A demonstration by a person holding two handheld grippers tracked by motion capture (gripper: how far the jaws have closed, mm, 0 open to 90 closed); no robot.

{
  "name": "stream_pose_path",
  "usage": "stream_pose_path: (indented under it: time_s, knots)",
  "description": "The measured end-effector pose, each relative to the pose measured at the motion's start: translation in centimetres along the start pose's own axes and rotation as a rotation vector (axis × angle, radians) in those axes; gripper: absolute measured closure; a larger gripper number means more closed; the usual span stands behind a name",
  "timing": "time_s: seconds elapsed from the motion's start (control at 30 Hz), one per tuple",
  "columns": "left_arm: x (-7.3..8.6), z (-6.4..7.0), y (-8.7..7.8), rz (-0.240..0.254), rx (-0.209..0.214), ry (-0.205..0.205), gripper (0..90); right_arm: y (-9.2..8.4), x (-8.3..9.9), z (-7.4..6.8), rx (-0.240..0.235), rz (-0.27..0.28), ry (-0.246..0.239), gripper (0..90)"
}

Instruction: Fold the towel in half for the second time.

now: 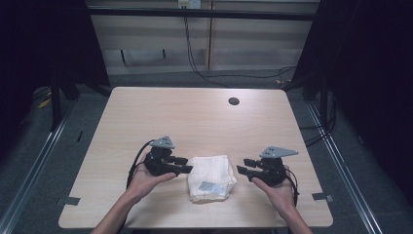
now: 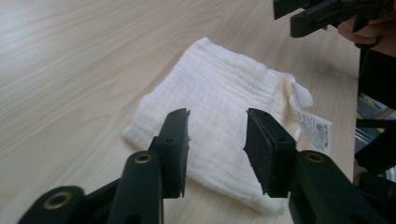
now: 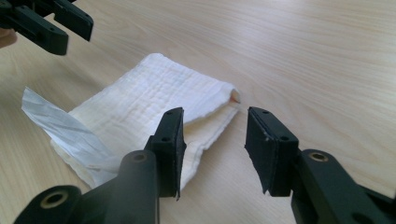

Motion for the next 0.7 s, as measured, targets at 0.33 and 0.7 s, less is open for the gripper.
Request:
stream_pose_path:
  time_s: [0.33,0.7]
  knots:
    - [2.8,-1.8,-4.1,0.057,-0.124,-0.096,46.4,-1.9,0.8,1.9,0.024,-0.001,0.013,55.6]
    - [6.4,-1.6,-8.9,0.158,-0.184,-0.165,41.7,-4.1,2.6,4.2,0.072,0.016,0.064,52.8]
Point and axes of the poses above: each handheld gripper's, and its own axes: y roughly forward along the jaws, x roughly out of its underside, z roughly to its right, the point moved 5 cm from there along y, roughly forward along the jaws, and after that the axes turned 11 degrees about x, right-handed, at the moved point
